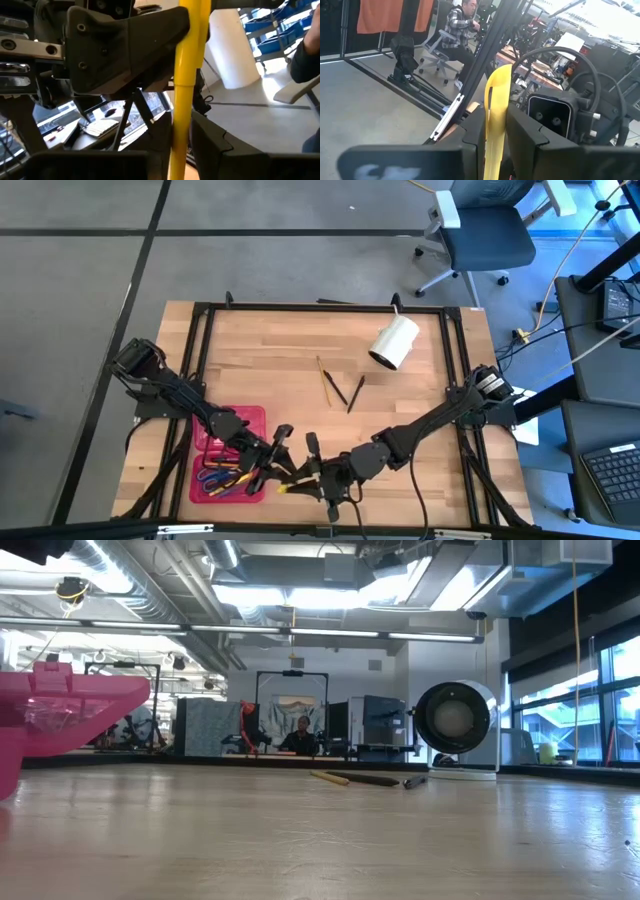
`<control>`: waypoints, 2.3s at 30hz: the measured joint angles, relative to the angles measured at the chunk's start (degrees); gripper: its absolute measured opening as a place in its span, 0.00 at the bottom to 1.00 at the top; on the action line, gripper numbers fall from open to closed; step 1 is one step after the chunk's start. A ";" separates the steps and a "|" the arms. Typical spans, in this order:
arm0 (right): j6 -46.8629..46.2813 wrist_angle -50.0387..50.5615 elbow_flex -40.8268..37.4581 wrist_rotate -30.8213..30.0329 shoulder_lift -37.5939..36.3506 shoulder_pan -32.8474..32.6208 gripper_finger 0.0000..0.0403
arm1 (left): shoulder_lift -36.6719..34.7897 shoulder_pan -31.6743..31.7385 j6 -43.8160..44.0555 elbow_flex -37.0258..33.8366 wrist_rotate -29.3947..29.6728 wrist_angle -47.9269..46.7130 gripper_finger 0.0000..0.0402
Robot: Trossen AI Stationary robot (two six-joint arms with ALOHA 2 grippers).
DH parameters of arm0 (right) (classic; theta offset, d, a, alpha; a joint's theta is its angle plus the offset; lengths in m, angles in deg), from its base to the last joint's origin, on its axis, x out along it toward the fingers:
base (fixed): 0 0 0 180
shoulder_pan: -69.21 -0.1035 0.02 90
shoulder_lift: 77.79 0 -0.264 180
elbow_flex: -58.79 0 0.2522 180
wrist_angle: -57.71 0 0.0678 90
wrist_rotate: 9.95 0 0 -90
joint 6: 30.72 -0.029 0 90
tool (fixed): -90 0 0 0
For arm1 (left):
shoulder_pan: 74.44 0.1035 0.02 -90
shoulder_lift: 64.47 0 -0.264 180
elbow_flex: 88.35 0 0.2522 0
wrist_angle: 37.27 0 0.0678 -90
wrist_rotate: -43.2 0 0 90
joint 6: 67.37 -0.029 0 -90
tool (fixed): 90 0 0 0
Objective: Pick & place school supplies into a supply box
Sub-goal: Put the yellow pen into the red supply box
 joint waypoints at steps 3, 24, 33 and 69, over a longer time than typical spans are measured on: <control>-0.32 1.88 0.00 -0.09 -0.07 -0.02 0.17 | 0.02 -0.01 -0.22 -0.01 1.25 -0.98 0.07; -34.57 43.95 0.17 -10.22 -2.59 0.26 0.55 | -0.09 -1.14 15.06 0.07 22.02 -22.80 0.06; -48.98 64.38 0.19 -10.46 -2.58 2.75 0.55 | -5.13 -1.94 33.92 0.05 22.44 -43.30 0.06; -86.83 72.01 -10.53 -20.13 -2.60 17.57 0.55 | -6.35 -17.61 95.73 11.80 -1.80 -107.41 0.06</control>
